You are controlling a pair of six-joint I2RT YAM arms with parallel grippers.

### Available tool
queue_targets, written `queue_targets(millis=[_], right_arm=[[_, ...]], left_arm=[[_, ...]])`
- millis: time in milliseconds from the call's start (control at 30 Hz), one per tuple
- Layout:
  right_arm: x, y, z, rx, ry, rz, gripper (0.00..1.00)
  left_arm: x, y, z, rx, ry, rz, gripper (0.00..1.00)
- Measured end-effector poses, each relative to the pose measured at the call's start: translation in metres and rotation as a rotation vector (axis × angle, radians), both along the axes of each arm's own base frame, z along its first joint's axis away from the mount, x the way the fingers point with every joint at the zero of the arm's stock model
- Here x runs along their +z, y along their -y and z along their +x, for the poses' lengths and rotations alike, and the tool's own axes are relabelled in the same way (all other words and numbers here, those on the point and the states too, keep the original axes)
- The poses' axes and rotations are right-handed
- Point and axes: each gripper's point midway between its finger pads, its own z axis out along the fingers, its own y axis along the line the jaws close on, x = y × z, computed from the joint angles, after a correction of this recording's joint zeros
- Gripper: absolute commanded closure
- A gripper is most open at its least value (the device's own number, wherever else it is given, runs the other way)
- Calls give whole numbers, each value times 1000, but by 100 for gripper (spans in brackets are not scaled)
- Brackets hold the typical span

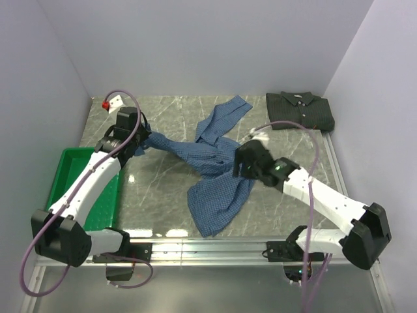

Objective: Fold and stack the long sleeve shirts
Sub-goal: Flatten the shirt out

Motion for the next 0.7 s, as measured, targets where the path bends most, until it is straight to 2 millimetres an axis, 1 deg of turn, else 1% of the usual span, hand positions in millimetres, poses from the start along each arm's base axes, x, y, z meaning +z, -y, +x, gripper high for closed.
queue_targets(millis=[100,167,200,267,333,400,500,600,700], right_arm=[[3,-47,-39,184,2,10,23],[3,-73,-64,290,-4,21,24],[2,-86,-77,348,-4,26,25],[-1,-105,-95,425,-12,21,25],[-11,-124,-108,485,-34,-15,27],[-23,-143,-115,525,-49,-67,28],[-47,-171,-122,572,-80,-141,28],[-68,-187,-126,596,-108,-199,28],[-90,-196,-122,594,-129,-257,28]], left_arm=[[6,5,-7,-36,0,31,99],[13,11,-10,-64,-1,49,99],[19,14,-11,-76,4,61,99],[34,19,-12,-89,31,68,100],[52,23,-13,-101,71,72,99],[65,22,-17,-101,103,70,99],[73,17,-22,-84,122,73,100],[72,14,-25,-74,114,81,99],[68,11,-27,-65,99,93,100]])
